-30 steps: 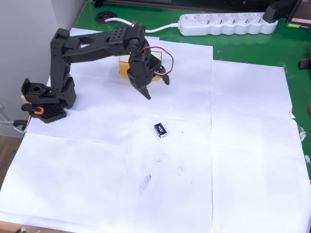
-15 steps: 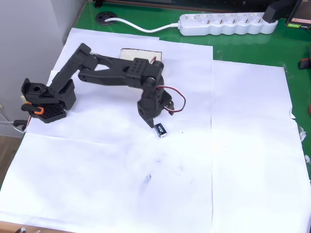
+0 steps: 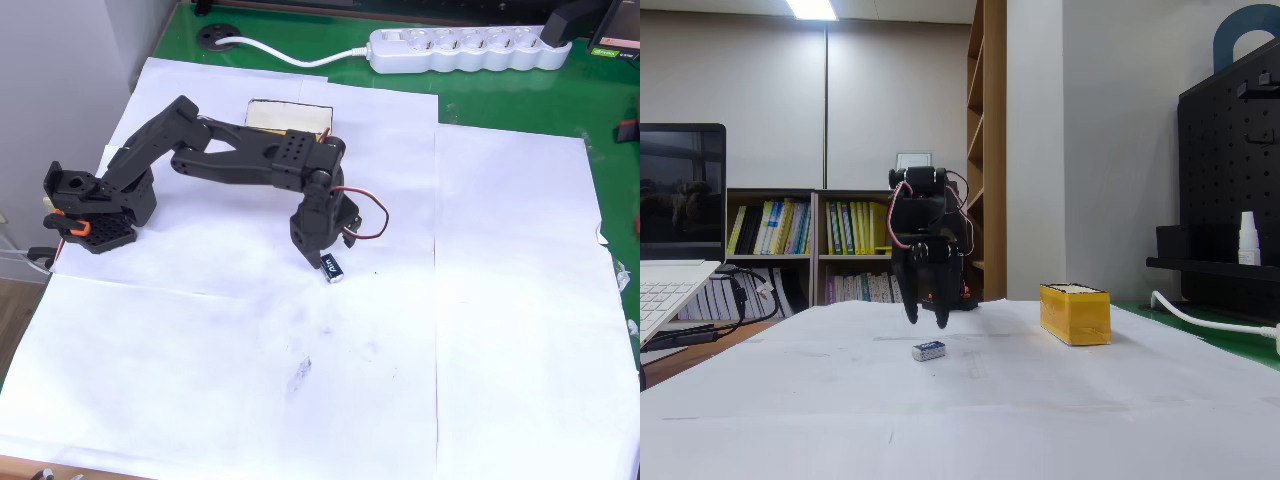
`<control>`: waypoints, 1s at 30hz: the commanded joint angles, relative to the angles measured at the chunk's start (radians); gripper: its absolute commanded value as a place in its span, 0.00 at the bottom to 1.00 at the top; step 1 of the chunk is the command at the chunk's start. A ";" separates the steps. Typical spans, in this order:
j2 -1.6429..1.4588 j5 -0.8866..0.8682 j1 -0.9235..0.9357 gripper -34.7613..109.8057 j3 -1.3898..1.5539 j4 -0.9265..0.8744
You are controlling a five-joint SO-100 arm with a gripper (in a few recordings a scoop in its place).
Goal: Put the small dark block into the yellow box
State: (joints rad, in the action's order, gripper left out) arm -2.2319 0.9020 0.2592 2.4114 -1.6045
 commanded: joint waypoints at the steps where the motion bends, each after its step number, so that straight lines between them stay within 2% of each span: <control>1: 0.008 0.023 0.003 0.39 0.066 0.018; 20: -0.091 0.067 -0.026 0.37 0.077 0.092; 27: -0.114 0.074 -0.032 0.24 0.089 0.084; 30: -0.117 0.078 -0.032 0.24 0.103 0.055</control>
State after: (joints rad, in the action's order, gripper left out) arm -2.3485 0.9710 0.2270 2.4360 -1.5217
